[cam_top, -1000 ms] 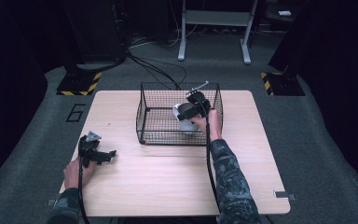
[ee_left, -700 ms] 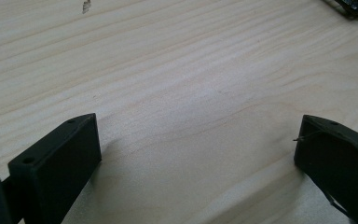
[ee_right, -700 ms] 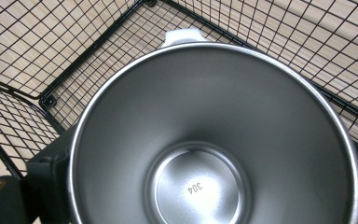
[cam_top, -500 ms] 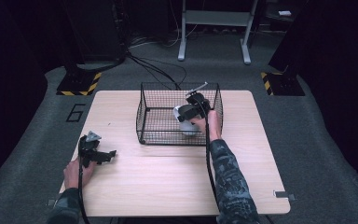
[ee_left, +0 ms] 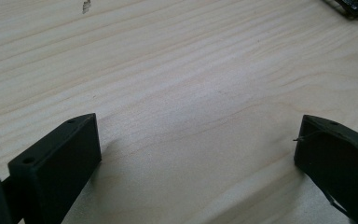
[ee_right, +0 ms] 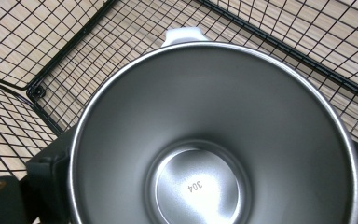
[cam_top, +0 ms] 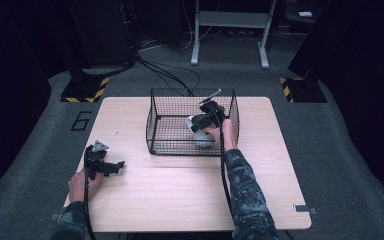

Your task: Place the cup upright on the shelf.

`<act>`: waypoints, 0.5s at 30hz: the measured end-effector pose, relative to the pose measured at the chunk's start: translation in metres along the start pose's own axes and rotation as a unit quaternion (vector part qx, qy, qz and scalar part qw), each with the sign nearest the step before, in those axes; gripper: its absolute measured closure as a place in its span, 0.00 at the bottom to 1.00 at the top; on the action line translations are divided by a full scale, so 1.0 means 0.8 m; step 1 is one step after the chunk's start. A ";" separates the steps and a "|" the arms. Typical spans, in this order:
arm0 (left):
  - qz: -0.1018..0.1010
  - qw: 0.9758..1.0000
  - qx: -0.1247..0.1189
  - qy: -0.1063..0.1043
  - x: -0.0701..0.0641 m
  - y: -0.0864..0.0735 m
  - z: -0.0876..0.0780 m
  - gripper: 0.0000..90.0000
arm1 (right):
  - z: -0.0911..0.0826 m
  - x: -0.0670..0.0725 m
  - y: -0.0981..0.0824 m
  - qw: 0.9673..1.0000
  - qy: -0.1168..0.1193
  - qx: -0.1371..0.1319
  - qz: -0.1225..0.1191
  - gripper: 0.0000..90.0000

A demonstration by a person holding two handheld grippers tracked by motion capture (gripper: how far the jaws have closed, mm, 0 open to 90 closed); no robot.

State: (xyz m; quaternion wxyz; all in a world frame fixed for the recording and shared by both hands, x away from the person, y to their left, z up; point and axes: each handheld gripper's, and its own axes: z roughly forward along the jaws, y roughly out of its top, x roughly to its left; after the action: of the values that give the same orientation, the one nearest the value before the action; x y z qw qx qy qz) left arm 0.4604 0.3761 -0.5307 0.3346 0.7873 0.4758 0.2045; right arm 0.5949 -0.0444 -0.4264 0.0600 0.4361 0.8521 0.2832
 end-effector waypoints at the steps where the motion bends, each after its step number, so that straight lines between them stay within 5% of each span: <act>1: 0.000 1.000 0.000 0.000 0.000 0.000 0.000 0.00 | 0.001 0.000 0.000 1.000 0.000 0.000 0.000 0.06; 15: 0.000 1.000 -0.002 0.001 0.000 0.000 0.000 0.00 | 0.003 -0.001 -0.002 1.000 0.001 0.019 0.002 0.05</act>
State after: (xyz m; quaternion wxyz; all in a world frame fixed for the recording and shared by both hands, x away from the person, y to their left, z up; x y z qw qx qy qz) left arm 0.4603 0.3759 -0.5309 0.3353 0.7864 0.4762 0.2060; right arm 0.5949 -0.0449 -0.4291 0.0500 0.4386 0.8563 0.2681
